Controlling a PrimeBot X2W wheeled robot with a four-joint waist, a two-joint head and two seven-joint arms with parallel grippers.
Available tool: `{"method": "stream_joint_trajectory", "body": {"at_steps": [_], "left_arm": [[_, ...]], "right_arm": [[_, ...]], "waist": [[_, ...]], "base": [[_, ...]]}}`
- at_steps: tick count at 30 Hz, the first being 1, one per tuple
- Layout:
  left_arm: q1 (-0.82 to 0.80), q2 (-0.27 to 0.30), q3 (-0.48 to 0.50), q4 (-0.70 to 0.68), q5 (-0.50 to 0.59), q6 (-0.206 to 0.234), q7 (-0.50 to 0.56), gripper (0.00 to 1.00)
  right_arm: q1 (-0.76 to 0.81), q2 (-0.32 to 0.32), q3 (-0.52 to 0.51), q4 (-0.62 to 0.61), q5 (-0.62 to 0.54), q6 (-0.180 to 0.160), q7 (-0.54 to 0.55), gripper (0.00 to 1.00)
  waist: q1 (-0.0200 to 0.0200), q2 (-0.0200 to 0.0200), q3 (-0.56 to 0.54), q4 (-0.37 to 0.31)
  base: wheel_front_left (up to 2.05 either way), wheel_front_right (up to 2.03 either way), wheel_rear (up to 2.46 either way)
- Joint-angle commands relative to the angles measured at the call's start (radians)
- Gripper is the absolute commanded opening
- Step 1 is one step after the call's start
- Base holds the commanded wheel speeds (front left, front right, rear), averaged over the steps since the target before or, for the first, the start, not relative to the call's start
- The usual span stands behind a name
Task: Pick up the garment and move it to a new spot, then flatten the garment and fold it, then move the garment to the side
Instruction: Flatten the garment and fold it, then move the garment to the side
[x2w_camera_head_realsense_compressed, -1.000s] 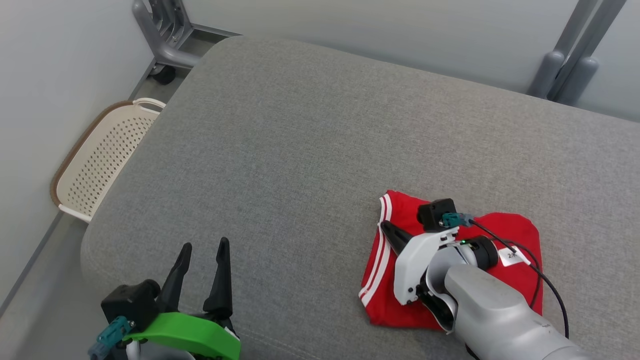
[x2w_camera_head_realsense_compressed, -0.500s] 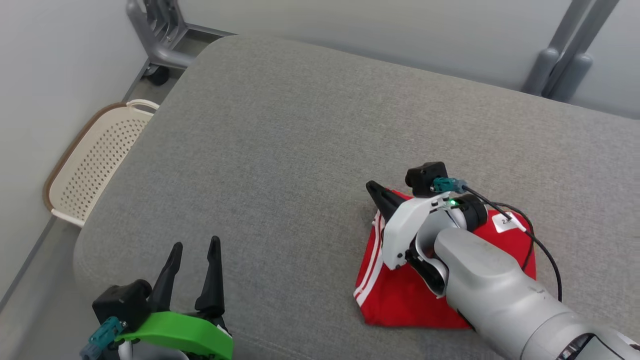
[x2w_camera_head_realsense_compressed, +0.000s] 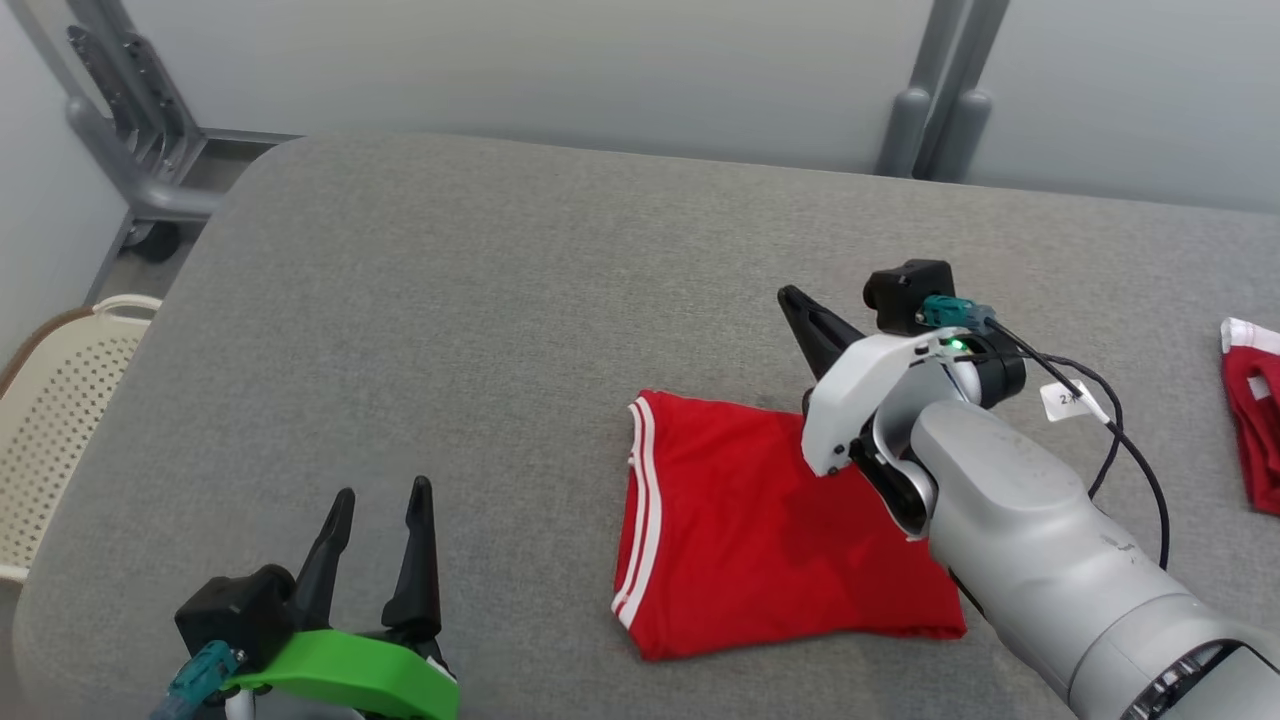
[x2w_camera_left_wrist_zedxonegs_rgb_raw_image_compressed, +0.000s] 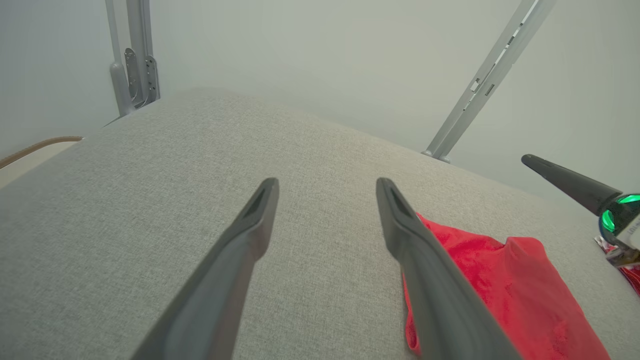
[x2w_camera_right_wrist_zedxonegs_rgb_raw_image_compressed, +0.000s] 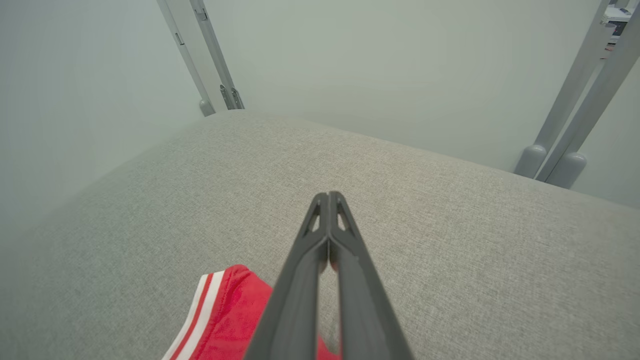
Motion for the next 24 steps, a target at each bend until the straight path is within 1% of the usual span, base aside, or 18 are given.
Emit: {"method": "stream_joint_trajectory", "body": {"at_steps": [1, 2, 3, 4, 5, 10, 15, 19, 24], "left_arm": [[0.004, 0.007, 0.001, -0.002, 0.009, 0.005, 0.000, 1.00], [0.003, 0.010, 0.000, -0.002, 0.011, 0.008, 0.001, 1.00], [0.001, 0.012, 0.000, -0.001, 0.014, 0.009, 0.002, 1.00], [-0.001, 0.013, -0.002, 0.000, 0.018, 0.013, 0.003, 1.00], [-0.003, 0.014, -0.003, 0.001, 0.021, 0.015, 0.004, 1.00], [-0.013, 0.024, -0.007, 0.005, 0.044, 0.030, 0.006, 1.00], [-0.018, 0.029, -0.006, 0.007, 0.051, 0.037, 0.006, 1.00], [-0.023, 0.030, -0.008, 0.008, 0.052, 0.039, 0.006, 1.00], [-0.026, 0.025, -0.008, 0.012, 0.051, 0.041, 0.005, 1.00]], "right_arm": [[0.032, -0.012, -0.009, -0.007, -0.017, 0.000, -0.003, 0.46], [0.041, -0.017, -0.014, -0.010, -0.019, 0.000, -0.003, 0.56], [0.048, -0.022, -0.018, -0.015, -0.022, 0.000, -0.002, 0.79], [0.057, -0.029, -0.021, -0.020, -0.027, 0.000, -0.002, 0.97], [0.070, -0.035, -0.024, -0.024, -0.029, 0.000, -0.003, 1.00], [0.134, -0.076, -0.026, -0.046, -0.022, 0.000, 0.006, 1.00], [0.173, -0.097, -0.021, -0.072, -0.002, 0.000, 0.049, 1.00], [0.205, -0.115, -0.004, -0.119, 0.035, 0.000, 0.140, 1.00], [0.238, -0.162, 0.014, -0.179, 0.082, 0.000, 0.274, 1.00]], "waist": [[-0.0001, 0.0000, -0.014, -0.077], [-0.0001, 0.0000, -0.014, -0.090], [-0.0001, 0.0000, -0.014, -0.101], [-0.0001, 0.0000, -0.014, -0.112], [-0.0001, 0.0000, -0.014, -0.122], [-0.0001, 0.0000, -0.006, -0.164], [-0.0001, 0.0000, 0.000, -0.177], [-0.0001, 0.0000, 0.005, -0.176], [-0.0001, 0.0000, 0.009, -0.158]], "base": [[0.00, 0.00, 0.00], [0.00, 0.00, 0.00], [0.00, 0.00, 0.00], [0.00, 0.00, 0.00], [0.00, 0.00, 0.00], [0.00, 0.00, 0.00], [0.00, 0.00, 0.00], [0.00, 0.00, 0.00], [0.00, 0.00, 0.00]]}}
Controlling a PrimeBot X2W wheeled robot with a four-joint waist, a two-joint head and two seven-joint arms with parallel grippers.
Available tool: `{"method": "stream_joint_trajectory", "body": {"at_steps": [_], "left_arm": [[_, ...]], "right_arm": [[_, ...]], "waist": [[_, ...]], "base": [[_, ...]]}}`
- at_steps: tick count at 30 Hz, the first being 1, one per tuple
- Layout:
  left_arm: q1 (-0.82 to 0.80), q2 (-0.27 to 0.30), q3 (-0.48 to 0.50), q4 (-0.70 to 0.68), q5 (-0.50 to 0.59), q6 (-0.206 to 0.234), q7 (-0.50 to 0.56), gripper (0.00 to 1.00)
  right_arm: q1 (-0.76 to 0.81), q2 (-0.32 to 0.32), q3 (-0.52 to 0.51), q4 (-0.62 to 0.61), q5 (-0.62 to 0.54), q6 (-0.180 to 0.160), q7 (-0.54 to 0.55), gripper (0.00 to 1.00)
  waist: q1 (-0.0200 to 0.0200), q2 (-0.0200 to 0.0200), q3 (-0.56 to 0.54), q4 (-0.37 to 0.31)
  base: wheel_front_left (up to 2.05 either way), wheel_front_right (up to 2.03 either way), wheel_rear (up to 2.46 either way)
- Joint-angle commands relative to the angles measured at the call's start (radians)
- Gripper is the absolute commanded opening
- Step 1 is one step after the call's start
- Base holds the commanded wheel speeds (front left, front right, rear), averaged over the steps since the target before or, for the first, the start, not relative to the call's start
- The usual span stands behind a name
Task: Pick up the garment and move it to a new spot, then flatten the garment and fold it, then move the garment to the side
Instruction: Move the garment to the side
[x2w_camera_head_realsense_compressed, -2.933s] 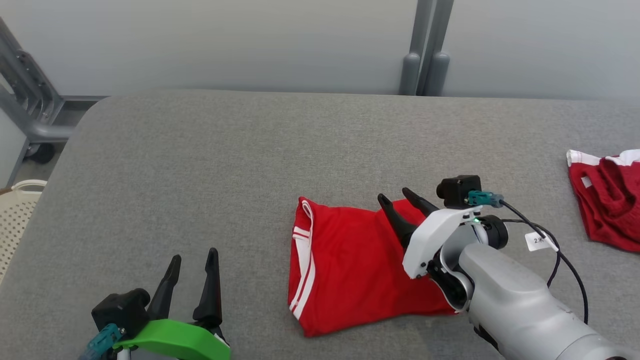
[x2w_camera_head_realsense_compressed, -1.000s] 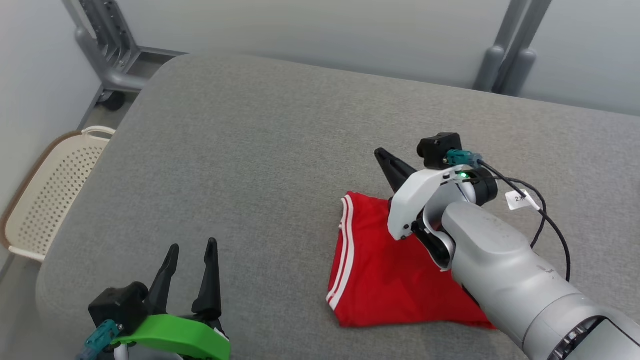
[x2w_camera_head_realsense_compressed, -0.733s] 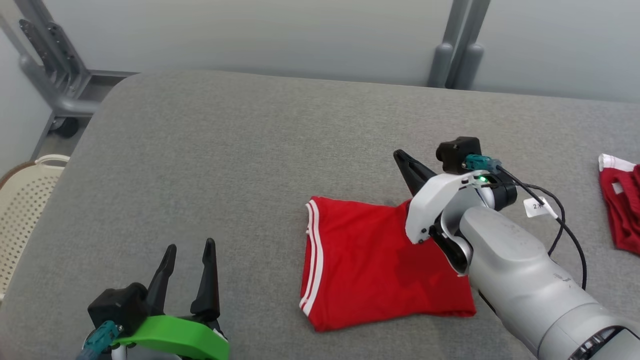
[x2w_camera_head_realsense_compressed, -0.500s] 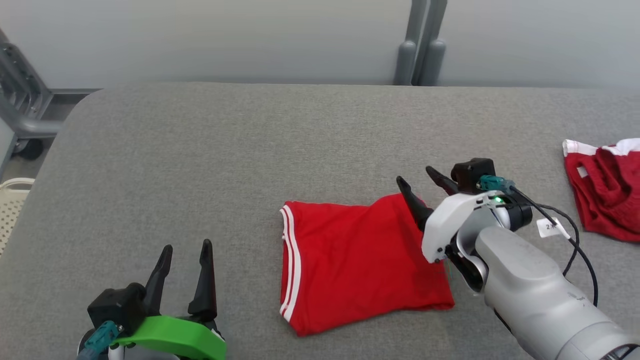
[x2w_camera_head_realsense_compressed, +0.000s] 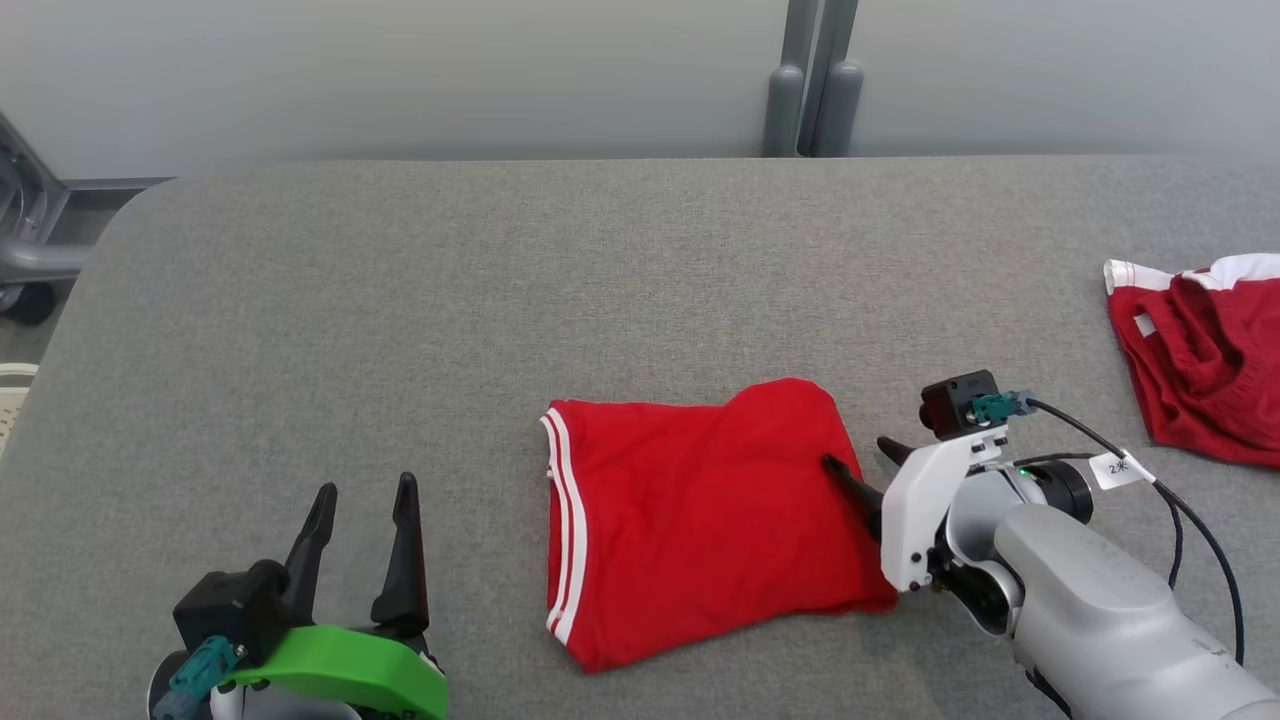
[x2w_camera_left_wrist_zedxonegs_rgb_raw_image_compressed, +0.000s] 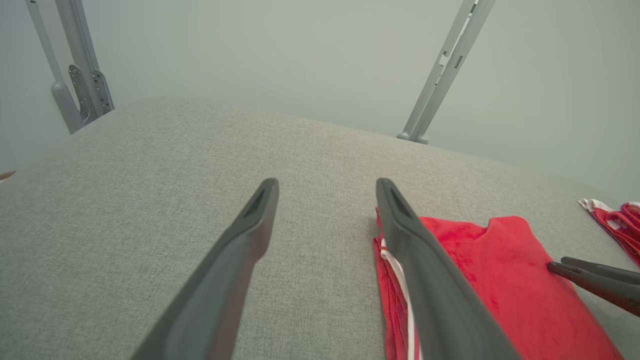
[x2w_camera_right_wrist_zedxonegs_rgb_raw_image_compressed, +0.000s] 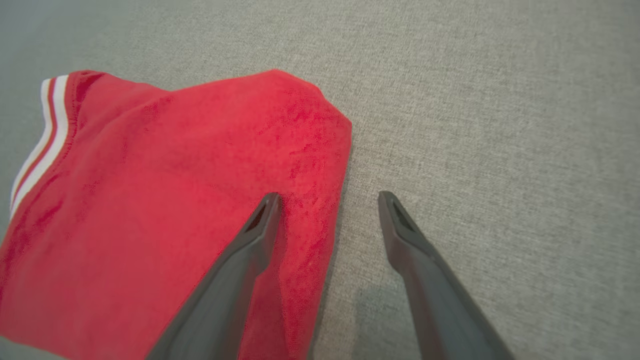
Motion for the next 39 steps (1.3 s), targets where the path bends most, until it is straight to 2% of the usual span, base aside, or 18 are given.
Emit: {"method": "stream_joint_trajectory", "body": {"at_steps": [1, 8, 14, 16, 17, 18, 27, 34, 39], "left_arm": [[-0.009, -0.001, 0.001, 0.003, 0.005, 0.004, -0.002, 1.00], [-0.012, -0.007, 0.003, 0.013, 0.002, 0.000, -0.007, 1.00], [-0.016, -0.009, 0.005, 0.017, 0.002, -0.003, -0.011, 1.00], [-0.016, -0.008, 0.006, 0.018, 0.002, -0.003, -0.012, 1.00], [-0.015, -0.008, 0.007, 0.018, 0.002, -0.003, -0.013, 1.00], [-0.014, -0.008, 0.007, 0.019, 0.001, -0.003, -0.013, 1.00], [-0.001, -0.006, 0.015, 0.008, 0.008, 0.004, -0.019, 1.00], [-0.016, -0.012, 0.008, 0.004, 0.013, -0.001, -0.020, 1.00], [-0.036, -0.016, 0.003, 0.008, 0.020, -0.007, -0.019, 1.00]], "right_arm": [[0.020, -0.006, 0.001, -0.009, 0.013, 0.000, 0.017, 1.00], [0.056, -0.028, -0.038, -0.057, 0.096, 0.000, 0.130, 1.00], [0.051, -0.026, -0.054, -0.069, 0.113, 0.000, 0.179, 1.00], [0.047, -0.025, -0.055, -0.077, 0.110, 0.000, 0.183, 0.43], [0.046, -0.027, -0.056, -0.081, 0.104, 0.000, 0.181, 0.19], [0.043, -0.030, -0.057, -0.085, 0.097, 0.000, 0.174, 0.00], [0.017, -0.061, -0.102, -0.098, 0.036, -0.001, 0.130, 0.00], [-0.010, -0.085, -0.139, -0.112, 0.000, -0.001, 0.131, 0.00], [-0.041, -0.106, -0.176, -0.130, -0.037, -0.001, 0.143, 0.00]], "waist": [[0.0000, 0.0000, 0.001, 0.009], [0.0000, 0.0000, 0.008, 0.047], [0.0000, 0.0000, 0.014, 0.072], [0.0000, 0.0000, 0.015, 0.076], [0.0000, 0.0000, 0.014, 0.076], [0.0000, 0.0000, 0.014, 0.076], [0.0000, 0.0000, 0.016, 0.014], [0.0000, 0.0000, 0.033, -0.072], [0.0000, 0.0000, 0.049, -0.159]], "base": [[0.00, 0.00, 0.00], [0.00, 0.00, 0.00], [0.00, 0.00, 0.00], [0.00, 0.00, 0.00], [0.00, 0.00, 0.00], [0.00, 0.00, 0.00], [0.00, 0.00, 0.00], [0.00, 0.00, 0.00], [0.00, 0.00, 0.00]]}}
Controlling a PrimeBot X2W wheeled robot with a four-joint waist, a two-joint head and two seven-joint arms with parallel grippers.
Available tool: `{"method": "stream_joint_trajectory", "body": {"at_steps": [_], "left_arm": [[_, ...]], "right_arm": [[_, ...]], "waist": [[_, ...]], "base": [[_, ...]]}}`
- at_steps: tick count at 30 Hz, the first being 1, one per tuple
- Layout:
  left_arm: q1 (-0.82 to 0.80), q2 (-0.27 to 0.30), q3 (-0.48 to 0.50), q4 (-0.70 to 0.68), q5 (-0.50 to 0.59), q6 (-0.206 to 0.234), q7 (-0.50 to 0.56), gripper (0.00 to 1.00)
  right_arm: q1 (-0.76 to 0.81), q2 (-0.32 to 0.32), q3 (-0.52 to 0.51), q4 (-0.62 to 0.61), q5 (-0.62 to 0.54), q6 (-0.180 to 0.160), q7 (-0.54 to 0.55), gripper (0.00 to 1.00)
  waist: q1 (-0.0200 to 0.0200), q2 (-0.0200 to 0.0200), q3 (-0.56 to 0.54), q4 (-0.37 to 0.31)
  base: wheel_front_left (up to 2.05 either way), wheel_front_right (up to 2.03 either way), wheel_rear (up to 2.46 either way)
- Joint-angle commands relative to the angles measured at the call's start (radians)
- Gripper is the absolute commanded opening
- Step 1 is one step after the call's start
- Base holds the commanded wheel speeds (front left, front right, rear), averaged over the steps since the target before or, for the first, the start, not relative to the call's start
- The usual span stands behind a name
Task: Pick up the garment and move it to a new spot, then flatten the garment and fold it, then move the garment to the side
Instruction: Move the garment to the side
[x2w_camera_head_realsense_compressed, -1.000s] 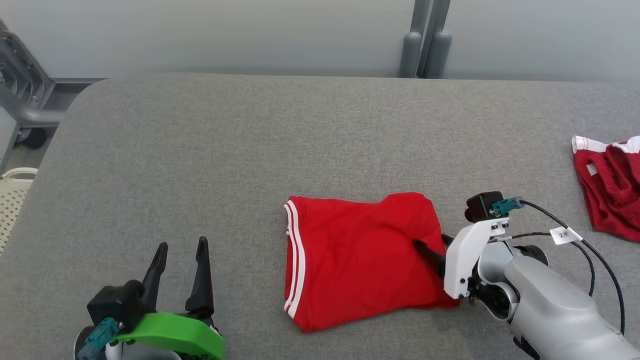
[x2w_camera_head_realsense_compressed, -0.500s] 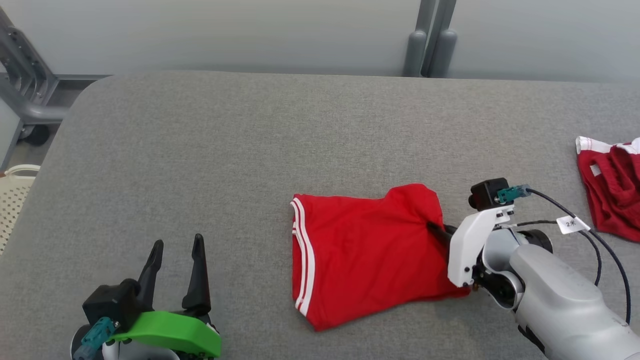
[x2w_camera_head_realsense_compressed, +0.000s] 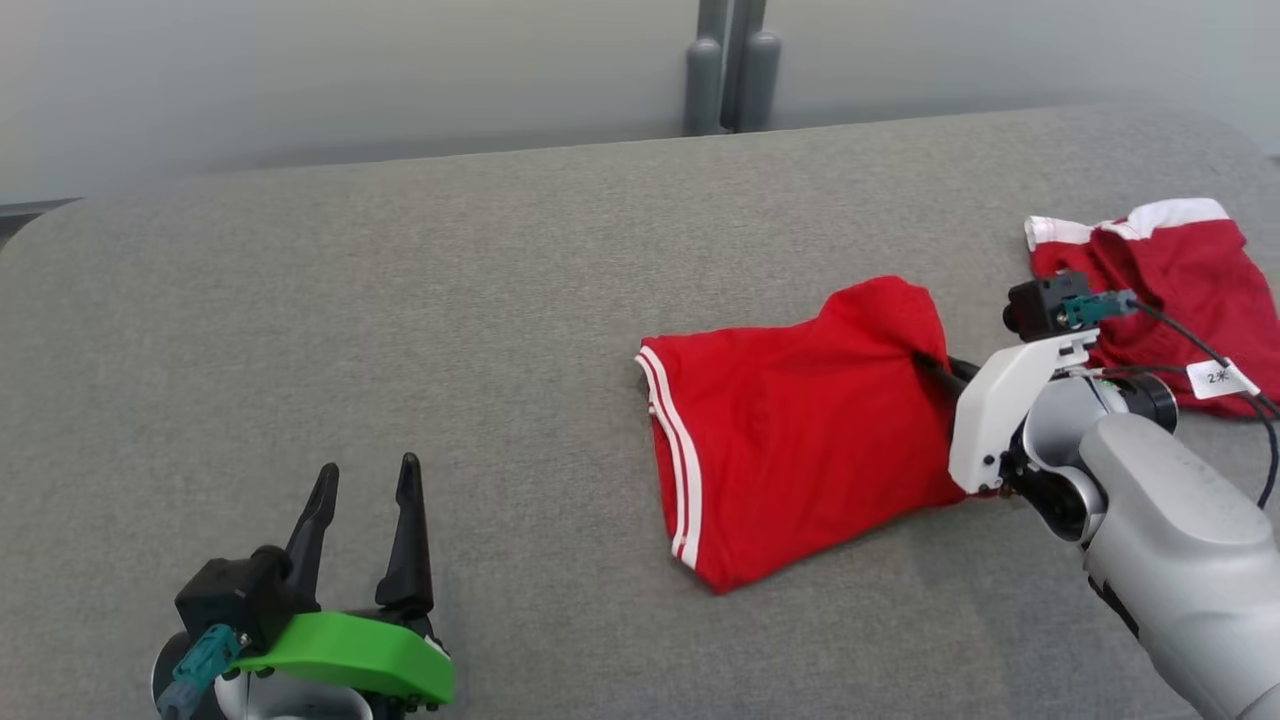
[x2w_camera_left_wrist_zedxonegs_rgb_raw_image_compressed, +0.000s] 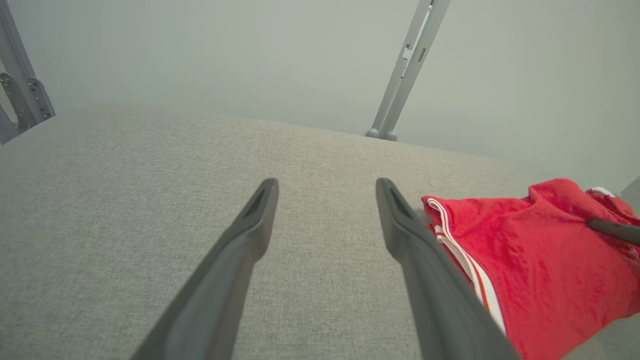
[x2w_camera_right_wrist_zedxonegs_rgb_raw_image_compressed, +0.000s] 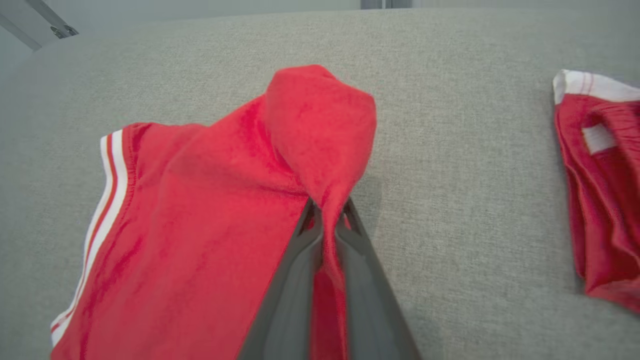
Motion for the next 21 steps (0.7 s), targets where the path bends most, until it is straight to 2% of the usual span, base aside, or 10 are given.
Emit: {"method": "stream_joint_trajectory", "body": {"at_steps": [1, 12, 21], "left_arm": [[-0.019, 0.000, 0.000, 0.001, 0.006, -0.002, -0.004, 1.00], [-0.076, 0.008, -0.004, 0.006, 0.040, -0.008, -0.002, 1.00], [-0.096, -0.003, -0.018, 0.023, 0.051, -0.017, -0.005, 1.00]], "right_arm": [[-0.015, -0.011, -0.014, -0.009, -0.013, -0.002, 0.003, 0.00], [-0.049, -0.036, -0.100, -0.065, -0.085, -0.001, 0.033, 0.00], [-0.015, -0.040, -0.163, -0.121, -0.138, -0.001, 0.069, 0.00]], "waist": [[0.0000, 0.0000, 0.023, -0.084], [0.0000, 0.0000, 0.076, -0.241], [0.0000, 0.0000, 0.081, -0.269]], "base": [[0.00, 0.00, 0.00], [0.00, 0.00, 0.00], [0.00, 0.00, 0.00]]}}
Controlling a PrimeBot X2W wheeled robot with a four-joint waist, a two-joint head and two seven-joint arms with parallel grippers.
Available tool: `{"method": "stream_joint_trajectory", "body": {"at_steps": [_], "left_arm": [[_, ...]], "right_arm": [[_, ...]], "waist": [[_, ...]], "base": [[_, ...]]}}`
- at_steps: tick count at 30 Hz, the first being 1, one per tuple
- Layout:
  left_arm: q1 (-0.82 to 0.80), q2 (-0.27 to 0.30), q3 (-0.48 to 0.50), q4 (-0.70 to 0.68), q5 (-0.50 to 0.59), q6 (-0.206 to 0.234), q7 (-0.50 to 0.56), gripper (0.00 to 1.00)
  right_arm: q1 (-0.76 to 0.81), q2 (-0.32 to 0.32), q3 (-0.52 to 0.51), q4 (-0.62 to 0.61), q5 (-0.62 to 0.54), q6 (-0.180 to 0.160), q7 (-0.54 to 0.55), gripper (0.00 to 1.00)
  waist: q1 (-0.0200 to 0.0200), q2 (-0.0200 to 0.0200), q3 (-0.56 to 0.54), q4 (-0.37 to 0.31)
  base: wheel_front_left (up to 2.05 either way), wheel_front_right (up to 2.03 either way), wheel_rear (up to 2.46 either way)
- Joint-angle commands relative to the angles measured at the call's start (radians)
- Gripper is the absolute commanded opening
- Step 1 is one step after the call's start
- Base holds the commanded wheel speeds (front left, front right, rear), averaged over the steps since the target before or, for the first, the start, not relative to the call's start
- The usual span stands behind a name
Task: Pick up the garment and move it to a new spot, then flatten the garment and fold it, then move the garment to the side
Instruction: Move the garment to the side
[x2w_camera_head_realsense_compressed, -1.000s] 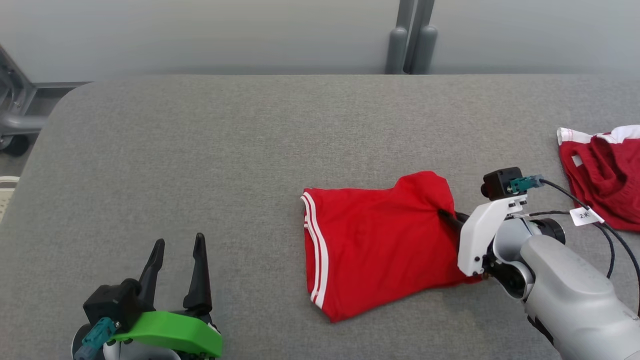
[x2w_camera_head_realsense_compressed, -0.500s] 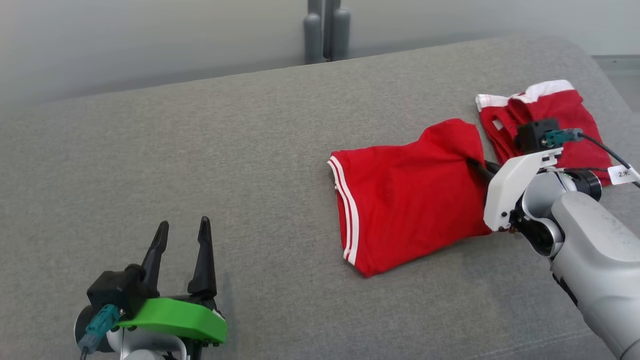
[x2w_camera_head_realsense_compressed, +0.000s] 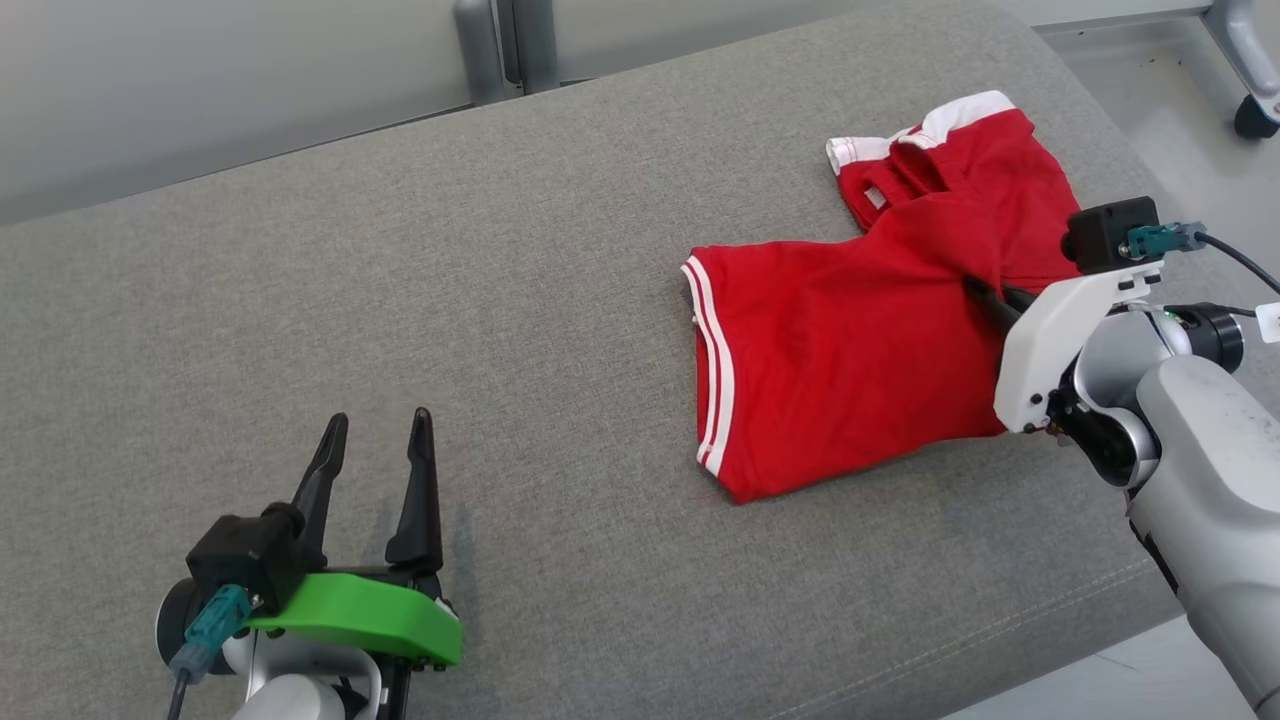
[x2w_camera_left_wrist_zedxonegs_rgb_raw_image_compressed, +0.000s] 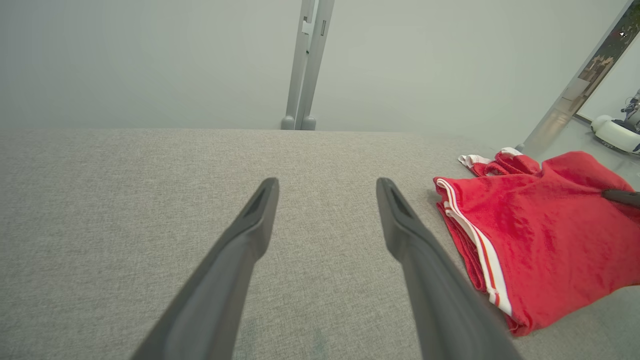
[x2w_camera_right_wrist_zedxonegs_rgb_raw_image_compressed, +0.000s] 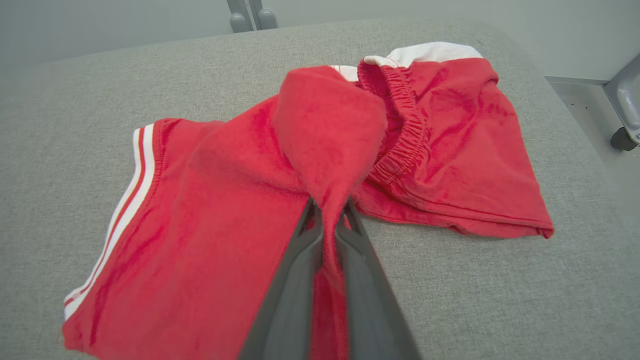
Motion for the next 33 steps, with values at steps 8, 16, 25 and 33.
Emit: {"method": "stream_joint_trajectory", "body": {"at_steps": [8, 16, 25, 33], "left_arm": [[0.000, 0.002, 0.002, 0.012, 0.009, -0.004, -0.009, 1.00], [0.018, 0.002, 0.001, 0.015, 0.000, -0.002, -0.010, 1.00], [0.003, -0.003, -0.005, 0.016, 0.003, -0.004, -0.008, 1.00], [-0.008, 0.014, 0.001, 0.012, 0.008, -0.003, -0.004, 1.00]], "right_arm": [[0.025, 0.026, -0.050, -0.040, -0.057, -0.001, 0.034, 0.00], [-0.055, 0.058, -0.122, -0.018, -0.118, -0.001, 0.068, 0.00], [-0.149, 0.054, -0.204, 0.063, -0.174, -0.001, 0.092, 0.00], [-0.213, 0.013, -0.280, 0.160, -0.222, -0.001, 0.036, 0.00]], "waist": [[0.0000, -0.0001, -0.014, 0.024], [0.0000, -0.0001, -0.024, 0.054], [0.0000, -0.0001, -0.010, 0.083], [0.0000, -0.0001, 0.024, 0.101]], "base": [[0.00, 0.00, 0.00], [0.00, 0.00, 0.00], [0.00, 0.00, 0.00], [0.00, 0.00, 0.00]]}}
